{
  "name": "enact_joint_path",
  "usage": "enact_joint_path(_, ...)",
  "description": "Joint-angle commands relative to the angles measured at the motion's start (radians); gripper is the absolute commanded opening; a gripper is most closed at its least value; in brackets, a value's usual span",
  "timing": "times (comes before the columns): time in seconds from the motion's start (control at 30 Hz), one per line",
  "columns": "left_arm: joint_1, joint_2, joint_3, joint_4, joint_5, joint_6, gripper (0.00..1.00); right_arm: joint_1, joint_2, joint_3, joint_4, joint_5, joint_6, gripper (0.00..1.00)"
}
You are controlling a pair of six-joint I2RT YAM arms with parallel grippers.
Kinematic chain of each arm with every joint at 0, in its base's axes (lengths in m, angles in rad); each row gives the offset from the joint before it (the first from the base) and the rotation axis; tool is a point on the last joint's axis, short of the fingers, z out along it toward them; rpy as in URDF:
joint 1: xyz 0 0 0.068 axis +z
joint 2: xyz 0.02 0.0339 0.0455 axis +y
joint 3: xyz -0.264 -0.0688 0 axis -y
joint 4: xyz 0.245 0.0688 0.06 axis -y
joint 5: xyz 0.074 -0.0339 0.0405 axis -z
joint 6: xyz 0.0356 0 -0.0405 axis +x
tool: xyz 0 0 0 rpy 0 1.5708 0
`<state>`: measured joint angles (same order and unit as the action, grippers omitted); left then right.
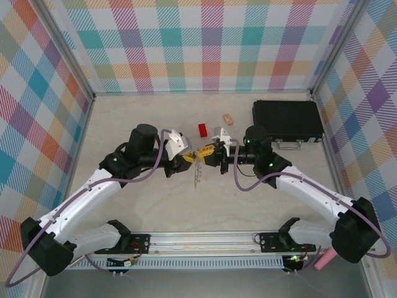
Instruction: Put the keys on the keyring
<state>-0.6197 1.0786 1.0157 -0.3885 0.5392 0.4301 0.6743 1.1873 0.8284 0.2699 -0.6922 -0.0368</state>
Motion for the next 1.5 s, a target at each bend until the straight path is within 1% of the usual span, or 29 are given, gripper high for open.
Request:
enact_joint_path(0.0,-0.006,-0.052,-0.023,0.102,-0.002,-0.030,0.24,-0.004,-0.020,0.000,0.107,-0.053,0.043,0.00)
enact_joint_path(0.07,-0.006,-0.058,-0.020,0.102,-0.021,-0.031,0.24,-0.004,-0.021,0.003,0.106,-0.062,0.048,0.00)
enact_joint_path(0.13,-0.006,-0.054,-0.014,0.102,-0.013,-0.025,0.19,-0.004,-0.020,0.001,0.107,-0.070,0.052,0.00)
enact_joint_path(0.2,-0.006,-0.044,-0.006,0.100,0.005,-0.021,0.16,-0.004,-0.025,-0.002,0.109,-0.070,0.055,0.00)
enact_joint_path(0.27,-0.006,-0.031,0.003,0.077,0.024,-0.009,0.09,-0.004,-0.029,-0.003,0.113,-0.067,0.056,0.00)
enact_joint_path(0.3,-0.005,-0.025,0.006,0.069,0.028,-0.006,0.07,-0.005,-0.031,-0.003,0.114,-0.065,0.058,0.00)
enact_joint_path(0.33,-0.006,-0.022,0.006,0.061,0.032,-0.003,0.02,-0.005,-0.035,-0.005,0.119,-0.063,0.061,0.00)
enact_joint_path(0.37,-0.007,-0.020,0.007,0.054,0.035,0.001,0.00,-0.008,-0.038,-0.008,0.130,-0.057,0.067,0.00)
enact_joint_path(0.5,-0.013,-0.018,-0.004,0.051,0.042,0.006,0.00,-0.017,-0.049,-0.038,0.221,-0.037,0.117,0.00)
enact_joint_path(0.67,-0.033,-0.016,-0.019,0.065,0.029,0.007,0.00,-0.032,-0.055,-0.085,0.409,0.005,0.211,0.00)
enact_joint_path(0.87,-0.074,-0.008,-0.045,0.103,-0.026,0.006,0.00,-0.036,-0.052,-0.097,0.487,0.028,0.261,0.00)
enact_joint_path(0.97,-0.094,-0.009,-0.063,0.143,-0.076,0.016,0.00,-0.037,-0.051,-0.102,0.511,0.036,0.277,0.00)
enact_joint_path(1.07,-0.102,-0.012,-0.080,0.163,-0.086,0.013,0.00,-0.039,-0.053,-0.108,0.524,0.042,0.285,0.00)
enact_joint_path(1.2,-0.113,-0.014,-0.092,0.178,-0.092,0.009,0.05,-0.043,-0.061,-0.116,0.531,0.052,0.287,0.00)
enact_joint_path(1.23,-0.114,-0.015,-0.095,0.181,-0.093,0.004,0.11,-0.044,-0.061,-0.116,0.530,0.048,0.288,0.00)
enact_joint_path(1.27,-0.114,-0.019,-0.096,0.186,-0.091,-0.003,0.21,-0.043,-0.060,-0.115,0.528,0.045,0.288,0.00)
enact_joint_path(1.4,-0.113,-0.056,-0.106,0.217,-0.092,-0.039,0.32,-0.047,-0.061,-0.118,0.501,0.048,0.273,0.00)
enact_joint_path(1.47,-0.113,-0.083,-0.100,0.221,-0.103,-0.058,0.33,-0.050,-0.063,-0.122,0.484,0.052,0.258,0.00)
